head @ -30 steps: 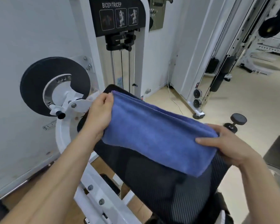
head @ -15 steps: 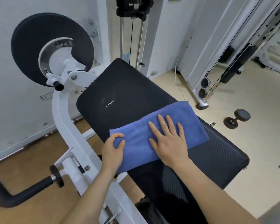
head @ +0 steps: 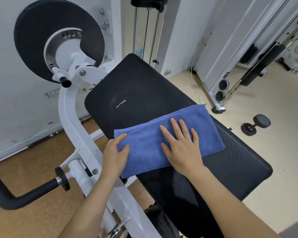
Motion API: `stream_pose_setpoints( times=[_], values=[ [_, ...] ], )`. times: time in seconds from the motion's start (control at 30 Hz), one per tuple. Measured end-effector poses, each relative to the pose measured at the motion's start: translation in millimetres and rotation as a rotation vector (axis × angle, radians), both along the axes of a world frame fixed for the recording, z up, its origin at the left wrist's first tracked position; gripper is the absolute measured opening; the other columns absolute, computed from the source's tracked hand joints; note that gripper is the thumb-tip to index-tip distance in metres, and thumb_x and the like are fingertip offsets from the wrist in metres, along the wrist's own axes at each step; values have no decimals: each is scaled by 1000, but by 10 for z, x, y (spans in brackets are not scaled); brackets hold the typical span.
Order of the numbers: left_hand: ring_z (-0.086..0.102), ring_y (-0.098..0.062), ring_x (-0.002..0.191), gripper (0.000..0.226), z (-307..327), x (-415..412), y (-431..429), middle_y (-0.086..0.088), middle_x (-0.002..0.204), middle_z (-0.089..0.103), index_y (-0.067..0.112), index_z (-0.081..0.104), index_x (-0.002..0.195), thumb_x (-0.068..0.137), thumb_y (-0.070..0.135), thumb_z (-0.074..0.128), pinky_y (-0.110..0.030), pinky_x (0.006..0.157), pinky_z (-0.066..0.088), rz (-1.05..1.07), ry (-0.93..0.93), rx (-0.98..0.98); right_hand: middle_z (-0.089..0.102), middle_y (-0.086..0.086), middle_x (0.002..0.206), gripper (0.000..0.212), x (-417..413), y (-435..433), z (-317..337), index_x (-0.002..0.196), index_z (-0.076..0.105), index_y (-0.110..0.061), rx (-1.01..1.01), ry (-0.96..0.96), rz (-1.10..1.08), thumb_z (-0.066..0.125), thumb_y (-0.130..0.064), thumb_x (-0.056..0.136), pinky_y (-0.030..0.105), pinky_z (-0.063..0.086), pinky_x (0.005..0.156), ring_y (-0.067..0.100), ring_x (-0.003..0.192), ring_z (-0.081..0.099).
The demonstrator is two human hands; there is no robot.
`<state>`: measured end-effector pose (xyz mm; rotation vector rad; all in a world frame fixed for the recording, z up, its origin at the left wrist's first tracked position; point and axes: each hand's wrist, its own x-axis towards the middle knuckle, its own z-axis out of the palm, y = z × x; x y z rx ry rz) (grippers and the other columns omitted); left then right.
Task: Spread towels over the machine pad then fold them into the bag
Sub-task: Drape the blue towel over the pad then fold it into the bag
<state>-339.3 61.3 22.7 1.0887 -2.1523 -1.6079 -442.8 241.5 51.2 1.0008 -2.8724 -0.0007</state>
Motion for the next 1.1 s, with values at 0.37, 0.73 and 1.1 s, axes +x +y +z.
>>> stream_pose_setpoints(
  times=[0.37, 0.73, 1.1],
  values=[
    [55, -2, 97, 61, 1058, -246, 430, 6, 125, 45, 37, 48, 130, 80, 9, 69, -22, 77, 50, -226, 171, 146, 68, -9, 112, 24, -61, 379, 613, 117, 65, -35, -954, -774, -396, 52, -37, 97, 32, 50, 94, 8, 100, 64],
    [67, -23, 86, 85, 935, -921, 938, 4, 91, 59, 34, 15, 152, 88, -6, 53, -37, 84, 57, -612, 82, 363, 59, -16, 120, 49, -67, 605, 605, 134, 55, -21, -765, -589, -409, 69, -30, 87, 17, 41, 85, 1, 111, 56],
    [55, -22, 117, 42, 179, -334, 373, -4, 130, 57, 24, 58, 120, 79, 16, 61, -40, 99, 39, -880, 141, -1236, 49, 2, 112, 26, -35, 381, 439, 122, 46, -17, -451, -127, -485, 45, -32, 100, 32, 35, 61, 22, 77, 52]
  ],
)
